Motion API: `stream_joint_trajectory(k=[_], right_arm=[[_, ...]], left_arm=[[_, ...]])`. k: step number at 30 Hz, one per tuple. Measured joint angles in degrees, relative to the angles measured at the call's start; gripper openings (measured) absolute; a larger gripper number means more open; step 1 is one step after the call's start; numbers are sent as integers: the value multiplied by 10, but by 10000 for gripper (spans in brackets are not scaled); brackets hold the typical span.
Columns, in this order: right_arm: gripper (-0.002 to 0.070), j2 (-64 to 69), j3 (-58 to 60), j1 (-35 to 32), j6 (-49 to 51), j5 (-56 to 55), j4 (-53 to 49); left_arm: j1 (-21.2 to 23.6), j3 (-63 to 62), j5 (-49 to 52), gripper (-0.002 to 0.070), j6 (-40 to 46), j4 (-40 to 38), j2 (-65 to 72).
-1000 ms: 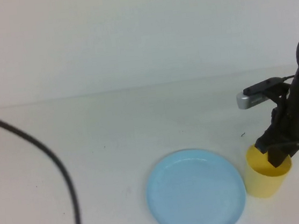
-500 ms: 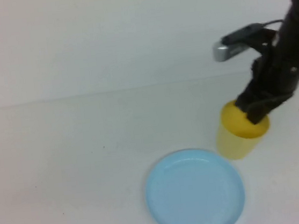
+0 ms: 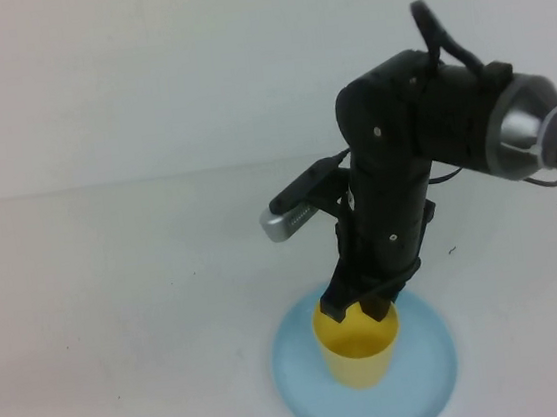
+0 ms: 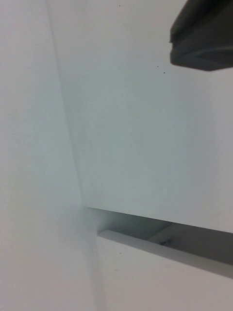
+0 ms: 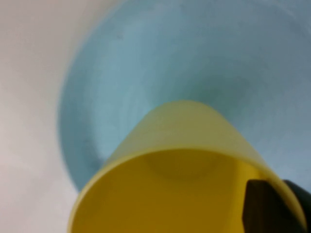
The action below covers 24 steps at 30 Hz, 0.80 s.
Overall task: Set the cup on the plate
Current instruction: Place the cup on the plate
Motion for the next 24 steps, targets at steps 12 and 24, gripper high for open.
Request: stream_joint_trajectory(k=[12,24], right_arm=[[29,37,0,0,15,-19,-29],[242,43,-6,0,29,1,-29]], left_arm=[[0,0,0,0,0,4,0],[0,0,-1,0,0,4,0]])
